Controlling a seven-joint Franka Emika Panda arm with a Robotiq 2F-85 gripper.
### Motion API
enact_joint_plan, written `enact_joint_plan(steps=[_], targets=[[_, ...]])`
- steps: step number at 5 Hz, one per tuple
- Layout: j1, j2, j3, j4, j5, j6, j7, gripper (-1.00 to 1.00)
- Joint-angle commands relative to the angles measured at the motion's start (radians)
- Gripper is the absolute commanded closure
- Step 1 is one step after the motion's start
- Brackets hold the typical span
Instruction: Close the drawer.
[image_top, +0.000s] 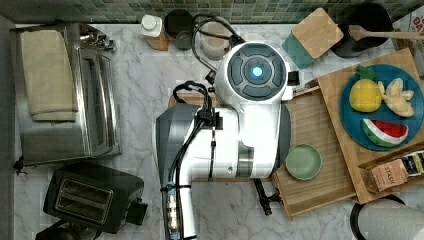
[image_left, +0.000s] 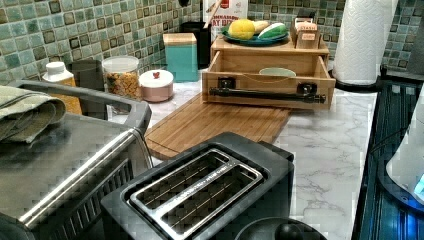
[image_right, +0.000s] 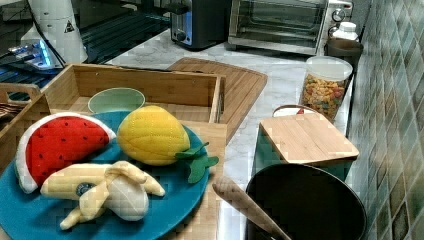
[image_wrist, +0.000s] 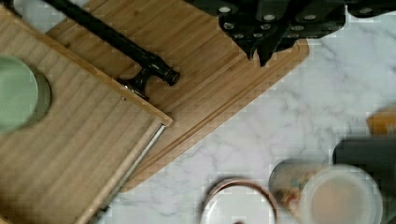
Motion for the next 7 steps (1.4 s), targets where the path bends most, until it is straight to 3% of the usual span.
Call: enact_joint_plan(steps=[1, 3, 5, 7], targets=[[0.058, -0.145, 0.058, -0.197, 0.005, 0.112, -0.437, 1.00], [0.107, -0.226, 0.074, -0.431, -0.149, 0.307, -0.624, 1.00], [0.085, -0.179, 0.033, -0.543, -0.094, 0.400, -0.846, 1.00], [0.070, -0.149, 0.017, -0.675, -0.087, 0.523, -0.849, 1.00]])
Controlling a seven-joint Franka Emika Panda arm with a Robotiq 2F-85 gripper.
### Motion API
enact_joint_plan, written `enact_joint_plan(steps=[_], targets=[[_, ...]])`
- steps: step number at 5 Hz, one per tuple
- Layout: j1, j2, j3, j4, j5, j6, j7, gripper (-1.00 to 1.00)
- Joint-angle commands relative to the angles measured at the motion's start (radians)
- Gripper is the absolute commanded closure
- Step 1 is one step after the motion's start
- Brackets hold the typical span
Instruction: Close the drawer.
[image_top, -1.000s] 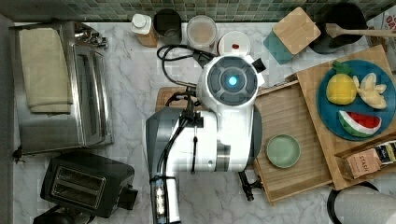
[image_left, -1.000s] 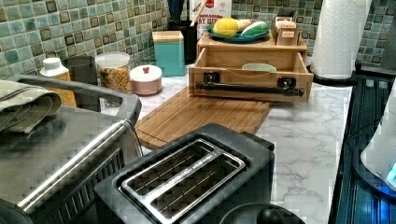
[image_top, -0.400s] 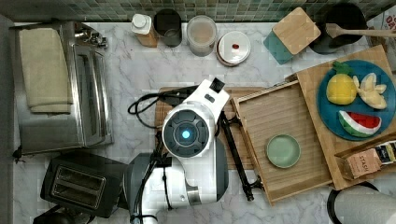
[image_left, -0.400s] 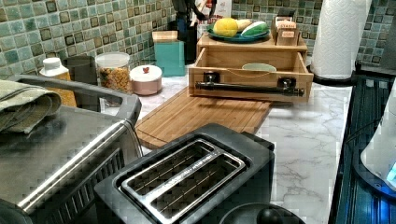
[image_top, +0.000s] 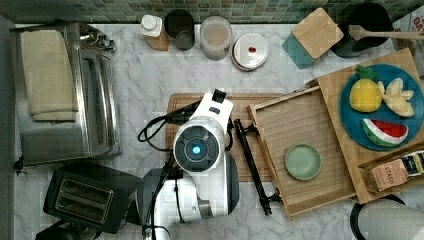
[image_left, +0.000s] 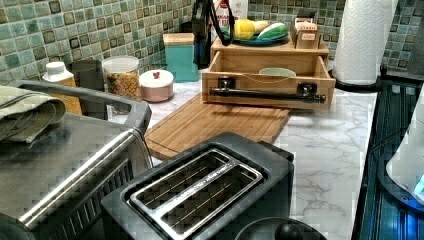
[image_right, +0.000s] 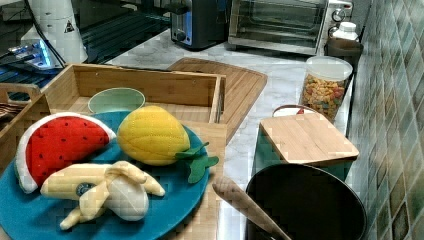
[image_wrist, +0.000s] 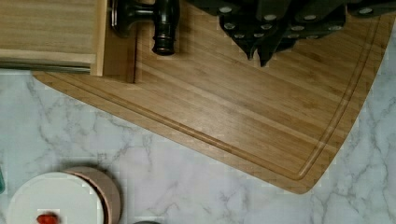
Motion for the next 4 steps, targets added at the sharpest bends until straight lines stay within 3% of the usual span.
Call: enact_joint_plan(steps=[1, 2, 4], targets=[[-0.032, 0.034, -0.033, -0.172, 0.020, 0.064, -0.045, 1.00], [-0.049, 0.001, -0.039, -0.258, -0.055, 0.133, 0.016, 1.00], [-0.080, -0.005, -0.096, -0.280, -0.083, 0.140, -0.058, 1.00]])
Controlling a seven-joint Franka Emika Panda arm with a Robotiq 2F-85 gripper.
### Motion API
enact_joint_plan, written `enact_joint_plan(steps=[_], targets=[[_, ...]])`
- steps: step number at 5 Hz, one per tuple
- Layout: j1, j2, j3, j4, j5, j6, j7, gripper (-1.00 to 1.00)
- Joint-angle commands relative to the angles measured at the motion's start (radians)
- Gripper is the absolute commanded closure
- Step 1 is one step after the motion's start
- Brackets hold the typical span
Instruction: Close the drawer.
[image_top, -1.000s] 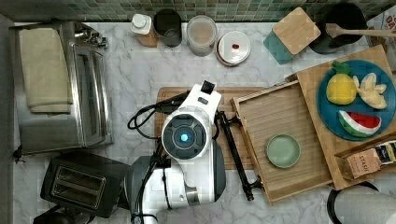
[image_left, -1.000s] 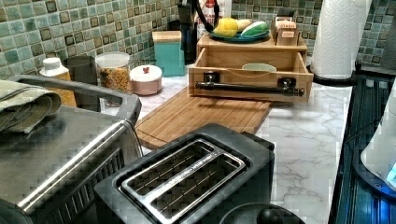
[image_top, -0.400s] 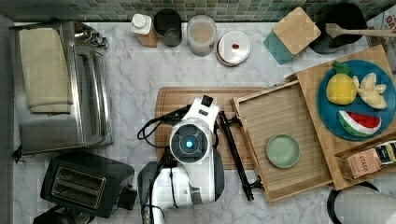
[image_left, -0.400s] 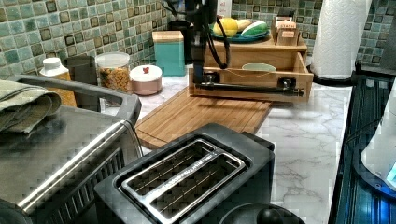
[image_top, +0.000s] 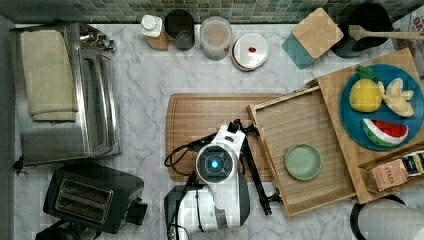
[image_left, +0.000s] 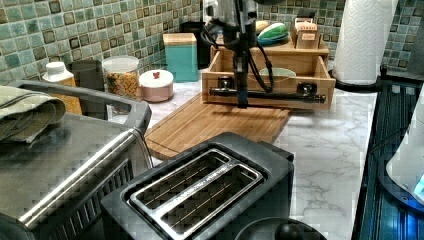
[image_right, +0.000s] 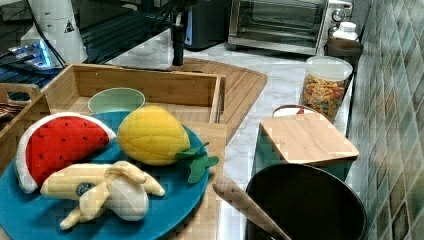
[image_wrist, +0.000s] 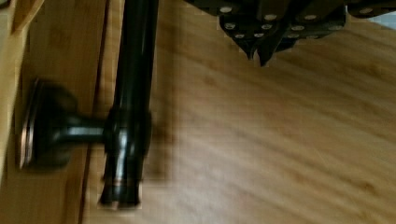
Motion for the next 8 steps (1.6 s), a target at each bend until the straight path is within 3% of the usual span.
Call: enact_joint_plan(steps=[1, 6, 8], targets=[[-0.051, -0.045, -0.103, -0.017, -0.009, 0.064, -0.141, 1.00], [-0.099, 0.064, -0.269, 0.154, 0.064, 0.109, -0.388, 1.00], [-0.164, 0.128, -0.321, 0.320, 0.040, 0.055, -0.453, 1.00]])
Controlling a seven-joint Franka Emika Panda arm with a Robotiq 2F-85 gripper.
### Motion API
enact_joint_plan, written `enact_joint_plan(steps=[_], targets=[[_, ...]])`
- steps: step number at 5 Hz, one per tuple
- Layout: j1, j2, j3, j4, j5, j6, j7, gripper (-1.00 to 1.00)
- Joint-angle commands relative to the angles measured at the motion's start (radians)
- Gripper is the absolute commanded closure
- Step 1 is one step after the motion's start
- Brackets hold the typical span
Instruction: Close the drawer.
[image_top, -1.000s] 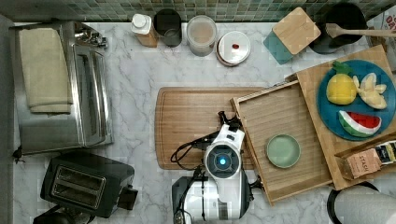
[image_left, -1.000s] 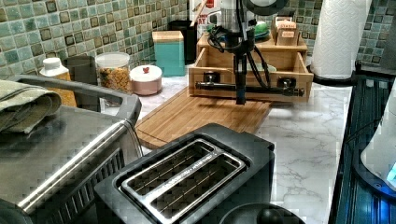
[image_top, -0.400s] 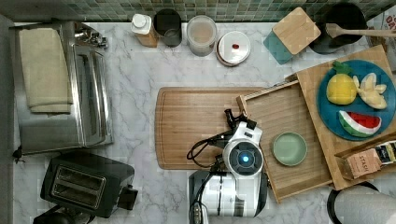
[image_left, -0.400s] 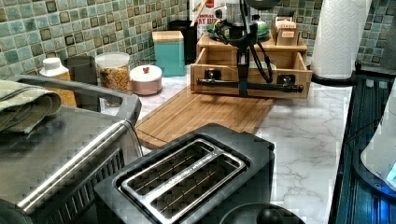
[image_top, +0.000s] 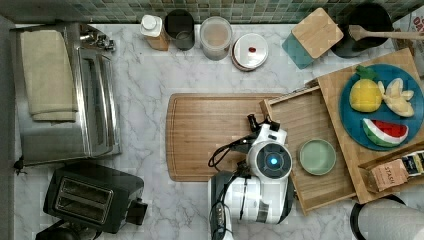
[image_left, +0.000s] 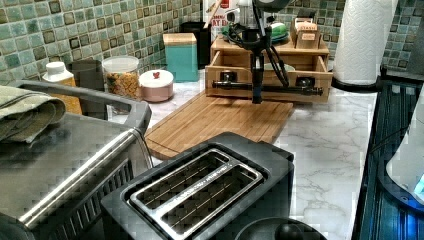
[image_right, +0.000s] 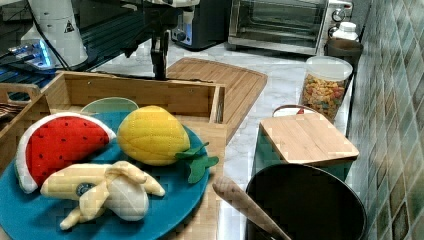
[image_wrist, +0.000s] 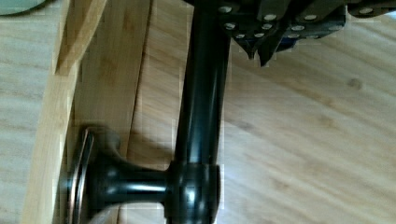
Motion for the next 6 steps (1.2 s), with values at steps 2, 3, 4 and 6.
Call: enact_joint_plan(steps=[2, 3, 4, 6], targets=[[-0.137, 0.108, -0.186, 0.432, 0.071, -0.076, -0.260, 1.00], [-0.169, 0.161, -0.195, 0.480, 0.187, -0.040, -0.299, 1.00], [-0.157, 0.189, -0.226, 0.526, 0.167, -0.032, -0.282, 1.00], [-0.154, 0.207, -0.244, 0.586, 0.039, 0.015, -0.196, 1.00]])
